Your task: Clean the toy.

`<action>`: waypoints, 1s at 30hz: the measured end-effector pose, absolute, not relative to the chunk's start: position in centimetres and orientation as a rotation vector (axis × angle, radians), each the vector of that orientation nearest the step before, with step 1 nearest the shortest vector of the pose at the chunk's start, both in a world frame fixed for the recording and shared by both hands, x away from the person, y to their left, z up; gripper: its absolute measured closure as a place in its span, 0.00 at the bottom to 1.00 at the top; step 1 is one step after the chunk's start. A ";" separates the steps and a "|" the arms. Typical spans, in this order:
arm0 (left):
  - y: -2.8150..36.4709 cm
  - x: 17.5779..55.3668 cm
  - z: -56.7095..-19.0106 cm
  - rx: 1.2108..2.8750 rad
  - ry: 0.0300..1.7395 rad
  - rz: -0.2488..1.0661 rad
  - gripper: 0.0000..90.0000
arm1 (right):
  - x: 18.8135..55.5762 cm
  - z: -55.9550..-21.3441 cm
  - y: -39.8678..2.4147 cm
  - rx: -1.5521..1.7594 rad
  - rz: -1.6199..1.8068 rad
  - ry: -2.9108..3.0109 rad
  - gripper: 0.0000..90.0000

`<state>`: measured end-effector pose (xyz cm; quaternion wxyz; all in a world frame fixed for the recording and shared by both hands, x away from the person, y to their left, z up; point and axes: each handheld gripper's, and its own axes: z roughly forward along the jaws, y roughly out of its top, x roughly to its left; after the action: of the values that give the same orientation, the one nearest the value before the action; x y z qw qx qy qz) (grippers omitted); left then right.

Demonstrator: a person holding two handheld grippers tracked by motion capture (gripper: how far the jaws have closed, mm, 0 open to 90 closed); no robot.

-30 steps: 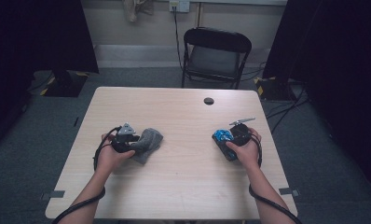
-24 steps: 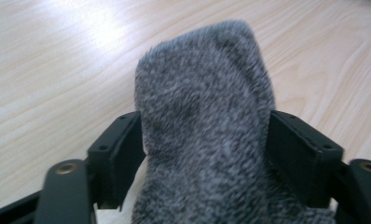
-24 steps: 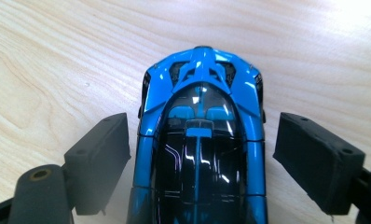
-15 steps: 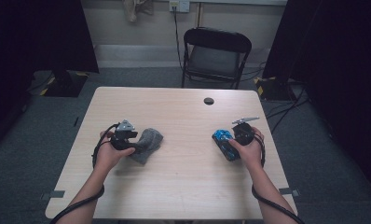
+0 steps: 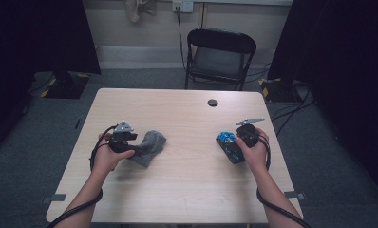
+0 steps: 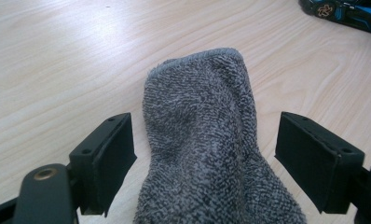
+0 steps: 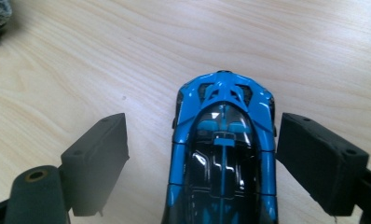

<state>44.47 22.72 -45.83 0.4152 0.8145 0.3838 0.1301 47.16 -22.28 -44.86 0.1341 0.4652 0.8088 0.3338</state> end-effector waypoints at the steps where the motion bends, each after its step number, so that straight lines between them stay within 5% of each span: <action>1: 22.7 44.4 -45.8 2.045 0.964 0.323 0.21 | 47.1 -44.8 -22.2 1.341 0.971 2.350 0.17; 30: 24.3 42.1 -44.6 2.019 0.943 0.298 0.18 | 45.3 -44.0 -20.0 1.209 1.030 2.436 0.17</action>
<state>42.14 24.31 -44.58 0.4321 0.8098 0.3784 0.1194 45.28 -19.98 -44.01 0.1163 0.4130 0.8319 0.3518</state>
